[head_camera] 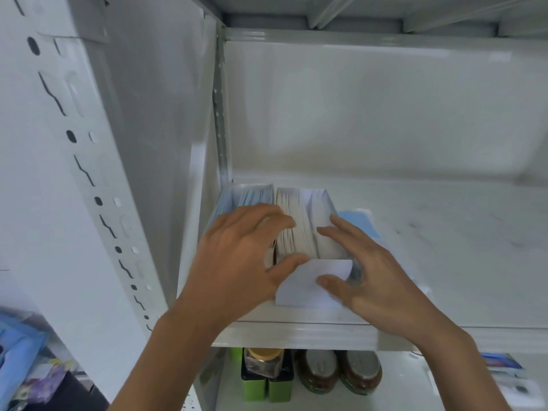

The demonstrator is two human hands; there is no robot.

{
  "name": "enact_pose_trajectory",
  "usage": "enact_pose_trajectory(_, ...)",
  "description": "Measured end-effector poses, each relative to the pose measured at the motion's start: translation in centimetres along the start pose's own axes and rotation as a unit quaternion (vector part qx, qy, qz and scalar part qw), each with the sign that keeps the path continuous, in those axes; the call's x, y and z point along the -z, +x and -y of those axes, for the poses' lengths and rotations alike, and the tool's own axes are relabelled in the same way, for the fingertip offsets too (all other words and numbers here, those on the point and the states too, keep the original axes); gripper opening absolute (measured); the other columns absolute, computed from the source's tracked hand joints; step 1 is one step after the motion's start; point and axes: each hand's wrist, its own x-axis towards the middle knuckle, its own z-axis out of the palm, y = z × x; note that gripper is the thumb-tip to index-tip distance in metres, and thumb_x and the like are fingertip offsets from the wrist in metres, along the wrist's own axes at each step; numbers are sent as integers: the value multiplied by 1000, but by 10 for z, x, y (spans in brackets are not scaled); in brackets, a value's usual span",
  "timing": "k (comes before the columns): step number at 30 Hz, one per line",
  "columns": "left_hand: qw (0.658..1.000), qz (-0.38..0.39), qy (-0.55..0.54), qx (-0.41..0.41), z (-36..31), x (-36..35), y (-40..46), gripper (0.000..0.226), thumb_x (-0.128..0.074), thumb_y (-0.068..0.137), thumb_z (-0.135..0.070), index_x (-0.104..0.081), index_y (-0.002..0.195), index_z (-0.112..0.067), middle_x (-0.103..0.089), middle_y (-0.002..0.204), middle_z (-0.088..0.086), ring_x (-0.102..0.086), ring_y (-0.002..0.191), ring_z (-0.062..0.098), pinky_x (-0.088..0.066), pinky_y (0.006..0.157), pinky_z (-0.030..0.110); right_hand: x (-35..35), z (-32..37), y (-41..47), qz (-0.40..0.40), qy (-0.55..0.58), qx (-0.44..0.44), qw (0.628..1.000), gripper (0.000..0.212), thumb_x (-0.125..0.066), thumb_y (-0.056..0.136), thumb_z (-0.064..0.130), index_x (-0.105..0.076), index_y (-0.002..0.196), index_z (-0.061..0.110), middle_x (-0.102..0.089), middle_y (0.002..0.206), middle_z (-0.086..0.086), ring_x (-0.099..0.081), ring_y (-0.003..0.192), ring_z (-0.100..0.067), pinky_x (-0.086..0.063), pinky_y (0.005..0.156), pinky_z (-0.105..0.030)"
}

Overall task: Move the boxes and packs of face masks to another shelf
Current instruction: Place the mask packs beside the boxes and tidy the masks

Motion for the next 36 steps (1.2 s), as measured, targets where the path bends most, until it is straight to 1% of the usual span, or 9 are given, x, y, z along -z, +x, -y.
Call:
enact_pose_trajectory(4, 995, -84, 14, 46, 10, -2, -23, 19, -72, 88, -39, -71, 93, -21, -72, 93, -6, -65, 87, 17, -59, 73, 37, -5, -1, 2, 2, 10, -1, 1000, 69, -69, 88, 41, -31, 144, 55, -10, 158, 36, -12, 146, 8, -20, 115, -26)
enact_pose_trajectory(15, 996, -65, -52, 34, 16, 0, -33, 17, -69, 89, -35, -72, 96, -20, -72, 98, -8, -64, 94, 13, -55, 86, 42, -10, 3, 2, 20, 36, -2, 999, 76, -62, 93, 41, -12, 146, 63, 3, 158, 39, -4, 147, 8, -17, 113, -25)
enact_pose_trajectory(17, 995, -81, -49, 37, 13, 0, -30, 22, -68, 89, -37, -70, 105, -22, -71, 107, -7, -63, 103, 13, -52, 92, 38, -2, 0, -1, 10, 74, -7, 997, 74, -62, 92, 45, -14, 145, 65, -7, 157, 40, -7, 144, 16, -17, 113, -23)
enact_pose_trajectory(19, 996, -71, -47, 24, 11, -2, -26, 29, -66, 91, -41, -69, 115, -24, -69, 119, -7, -61, 113, 14, -46, 99, 36, 14, -10, -3, -69, 127, -33, 989, 59, -59, 91, 45, -33, 141, 63, -31, 151, 37, -25, 140, 14, -27, 109, -22)
enact_pose_trajectory(22, 1000, -7, -16, 2, 8, -8, -23, 35, -62, 93, -47, -69, 123, -30, -66, 131, -7, -57, 122, 14, -36, 109, 34, 36, -43, -2, -214, 91, -130, 964, 38, -59, 94, 31, -58, 130, 42, -58, 137, 14, -52, 130, -11, -40, 98, -29)
enact_pose_trajectory(25, 1000, -7, 13, -15, 10, -14, -26, 26, -67, 92, -38, -75, 114, -28, -70, 128, -5, -63, 116, 17, -43, 104, 40, 38, -66, 0, -110, 48, -268, 956, 51, -65, 92, 39, -51, 139, 28, -57, 139, -4, -55, 124, -27, -44, 99, -39)
enact_pose_trajectory(27, 1000, -19, 10, -17, 12, -16, -27, 23, -67, 92, -37, -76, 112, -28, -71, 126, -5, -64, 113, 16, -46, 101, 40, 28, -69, -2, -50, 43, -289, 955, 52, -64, 91, 44, -50, 138, 28, -60, 132, -4, -59, 113, -25, -45, 90, -35)
enact_pose_trajectory(32, 999, -26, -17, -17, 13, -16, -25, 25, -61, 93, -36, -78, 108, -25, -72, 123, -4, -65, 107, 15, -49, 100, 41, 18, -67, 0, -99, 120, -246, 957, 43, -74, 84, 34, -55, 122, 37, -68, 113, 13, -67, 98, -8, -53, 83, -31)
enact_pose_trajectory(36, 999, -25, -39, -22, 14, -14, -24, 28, -59, 94, -36, -79, 105, -21, -74, 120, -1, -59, 107, 9, -47, 100, 35, 18, -66, 3, -104, 98, -257, 956, 55, -69, 89, 32, -46, 138, 28, -60, 122, 7, -62, 106, -17, -50, 83, -26)
